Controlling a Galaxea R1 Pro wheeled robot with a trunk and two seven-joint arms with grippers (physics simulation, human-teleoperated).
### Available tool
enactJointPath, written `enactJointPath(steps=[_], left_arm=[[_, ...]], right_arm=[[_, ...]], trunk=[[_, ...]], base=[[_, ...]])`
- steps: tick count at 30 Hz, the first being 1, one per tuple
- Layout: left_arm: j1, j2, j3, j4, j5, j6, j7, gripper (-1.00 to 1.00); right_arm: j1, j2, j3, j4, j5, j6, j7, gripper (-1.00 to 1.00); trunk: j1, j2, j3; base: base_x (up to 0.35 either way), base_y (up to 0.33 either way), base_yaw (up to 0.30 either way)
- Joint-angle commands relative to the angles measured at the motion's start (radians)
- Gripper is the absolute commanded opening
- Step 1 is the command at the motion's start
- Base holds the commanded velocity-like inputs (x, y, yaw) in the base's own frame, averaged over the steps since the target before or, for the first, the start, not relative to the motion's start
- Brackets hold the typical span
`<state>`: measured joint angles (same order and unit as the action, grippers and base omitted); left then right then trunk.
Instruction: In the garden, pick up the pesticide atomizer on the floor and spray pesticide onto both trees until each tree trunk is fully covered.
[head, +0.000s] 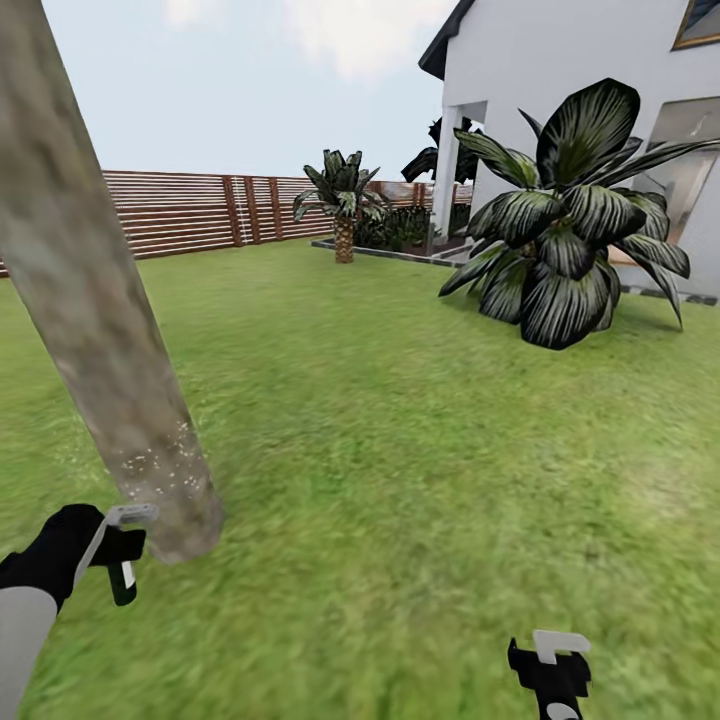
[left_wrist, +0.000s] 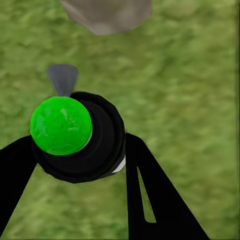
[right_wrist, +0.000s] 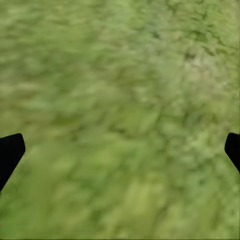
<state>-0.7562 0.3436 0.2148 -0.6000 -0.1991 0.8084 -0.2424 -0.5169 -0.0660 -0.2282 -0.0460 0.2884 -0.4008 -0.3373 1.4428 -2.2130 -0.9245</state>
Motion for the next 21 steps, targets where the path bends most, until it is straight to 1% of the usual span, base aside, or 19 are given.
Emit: enactJointPath(steps=[1, 4, 6, 11, 13, 14, 16, 17, 18, 21], left_arm=[[0.000, 0.000, 0.000, 0.002, 0.000, -0.002, 0.000, -1.00], [0.000, -0.001, 0.001, 0.002, 0.000, -0.003, 0.000, -1.00], [0.000, 0.000, 0.003, 0.004, -0.001, -0.003, 0.000, -1.00], [0.002, 0.004, 0.006, 0.007, -0.001, -0.006, 0.000, -1.00], [0.017, 0.009, 0.011, 0.012, -0.001, -0.009, 0.000, -1.00], [0.030, 0.011, 0.020, 0.013, 0.000, -0.011, 0.000, -1.00], [0.074, 0.017, 0.052, 0.014, 0.000, -0.079, 0.005, -1.00], [0.088, 0.017, 0.060, 0.014, 0.000, -0.103, 0.025, -1.00], [0.094, 0.016, 0.063, 0.015, 0.000, -0.111, 0.043, -1.00], [0.099, 0.014, 0.066, 0.015, 0.004, -0.120, 0.061, -1.00]], right_arm=[[0.000, 0.000, 0.000, 0.000, 0.000, 0.000, 0.000, 1.00], [0.000, 0.000, 0.000, 0.000, 0.000, 0.000, 0.000, 1.00], [0.000, 0.000, 0.000, 0.000, 0.000, 0.000, 0.000, 1.00], [0.000, 0.001, 0.001, 0.000, -0.001, -0.001, 0.000, 1.00], [0.000, 0.002, 0.000, 0.000, -0.001, -0.001, 0.000, 1.00], [0.000, 0.002, 0.000, 0.000, -0.001, -0.001, 0.000, 1.00], [0.000, 0.002, 0.000, 0.000, -0.001, 0.000, 0.000, 1.00], [0.000, 0.002, 0.000, 0.000, -0.001, 0.000, 0.000, 1.00], [0.000, 0.002, 0.001, 0.000, -0.001, 0.000, 0.000, 1.00], [0.000, 0.002, 0.001, 0.000, -0.001, 0.000, 0.001, 1.00]], trunk=[[0.000, 0.000, 0.000], [0.000, 0.000, 0.000], [0.000, 0.000, 0.000], [0.000, 0.000, 0.000], [0.000, 0.000, 0.000], [0.000, 0.000, 0.000], [0.000, 0.000, 0.000], [0.000, 0.000, 0.000], [0.000, 0.000, 0.000], [0.000, 0.000, 0.000]], base=[[0.333, -0.019, 0.000], [0.203, -0.151, 0.000], [-0.045, -0.251, 0.000], [-0.214, -0.217, 0.000], [-0.271, -0.177, 0.000], [-0.273, -0.172, 0.000], [-0.276, -0.169, 0.000], [-0.280, -0.152, 0.000], [-0.291, -0.130, 0.000], [-0.312, -0.065, 0.000]])
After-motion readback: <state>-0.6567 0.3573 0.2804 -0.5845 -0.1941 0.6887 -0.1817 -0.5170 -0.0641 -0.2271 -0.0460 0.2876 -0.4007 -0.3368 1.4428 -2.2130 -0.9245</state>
